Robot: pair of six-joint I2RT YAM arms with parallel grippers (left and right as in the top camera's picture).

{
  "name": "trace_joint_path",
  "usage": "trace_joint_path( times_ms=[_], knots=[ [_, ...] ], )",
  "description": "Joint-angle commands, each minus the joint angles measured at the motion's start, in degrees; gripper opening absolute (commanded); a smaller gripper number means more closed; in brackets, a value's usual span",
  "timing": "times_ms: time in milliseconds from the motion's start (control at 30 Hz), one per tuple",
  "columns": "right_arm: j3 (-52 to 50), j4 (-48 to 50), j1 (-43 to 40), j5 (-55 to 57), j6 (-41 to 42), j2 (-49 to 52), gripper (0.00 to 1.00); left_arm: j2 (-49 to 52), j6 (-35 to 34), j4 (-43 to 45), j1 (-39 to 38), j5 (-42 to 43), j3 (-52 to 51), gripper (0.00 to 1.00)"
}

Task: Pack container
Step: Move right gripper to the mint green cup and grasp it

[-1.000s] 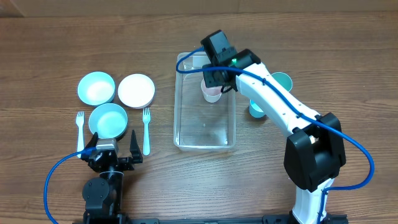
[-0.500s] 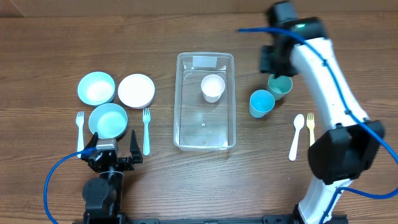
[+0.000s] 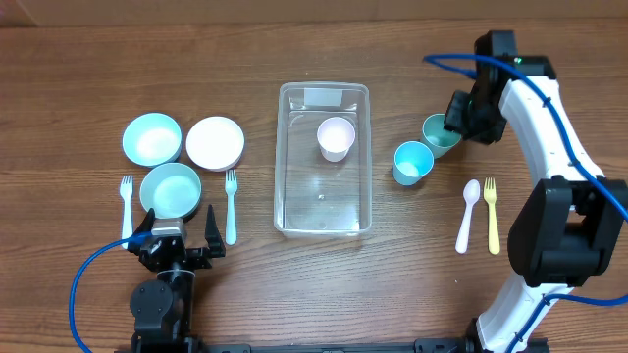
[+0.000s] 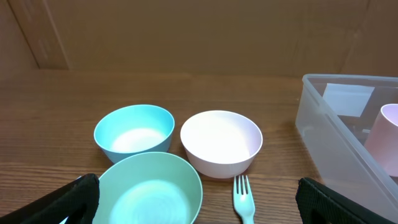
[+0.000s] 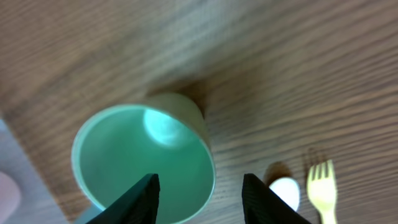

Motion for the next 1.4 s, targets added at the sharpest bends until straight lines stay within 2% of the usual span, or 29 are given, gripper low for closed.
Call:
trace_joint_path(
  times_ms=[0, 133, 200, 267, 300, 467, 567, 800, 1000, 1167, 1367],
  knots=[
    [-3.8, 3.1, 0.1, -0.6, -0.2, -2.0, 0.44, -0.5, -1.0, 0.2, 0.3, 0.5, -0.2, 1.00],
    [-5.6, 4.9, 0.1, -0.6, -0.2, -1.8, 0.44, -0.5, -1.0, 0.2, 0.3, 0.4, -0.2, 1.00],
    [-5.6, 5.2, 0.1, -0.6, -0.2, -1.8, 0.38, -0.5, -1.0, 0.2, 0.3, 0.4, -0.2, 1.00],
    [-5.6, 5.3, 0.1, -0.6, -0.2, -1.8, 0.22, -0.5, -1.0, 0.2, 0.3, 0.4, -0.2, 1.00],
    [-5.6, 5.3, 0.1, -0.6, -0.2, -1.8, 0.17, -0.5, -1.0, 0.2, 0.3, 0.5, -0.2, 1.00],
    [-5.6, 4.8, 0.1, -0.6, -0.2, -1.8, 0.13, -0.5, -1.0, 0.2, 0.3, 0.4, -0.2, 1.00],
    [-5.6, 4.6, 0.1, -0.6, -0.2, -1.8, 0.04, -0.5, -1.0, 0.2, 0.3, 0.4, -0.2, 1.00],
    [-5.1, 5.0, -0.1, -0.5, -0.2, -2.0, 0.04, -0.5, -1.0, 0.2, 0.3, 0.4, -0.2, 1.00],
    [1.1, 3.7, -0.4, 1.0, -1.9, -5.1, 0.04, -0.5, -1.0, 0.2, 0.3, 0.4, -0.2, 1.00],
    [9.4, -2.6, 0.3, 1.2, -1.9, -6.8, 0.04, -0.5, -1.0, 0.2, 0.3, 0.5, -0.2, 1.00],
    [16.9, -9.7, 5.5, 1.1, -3.4, -6.8, 0.04, -0.5, -1.0, 0.2, 0.3, 0.4, -0.2, 1.00]
  ],
)
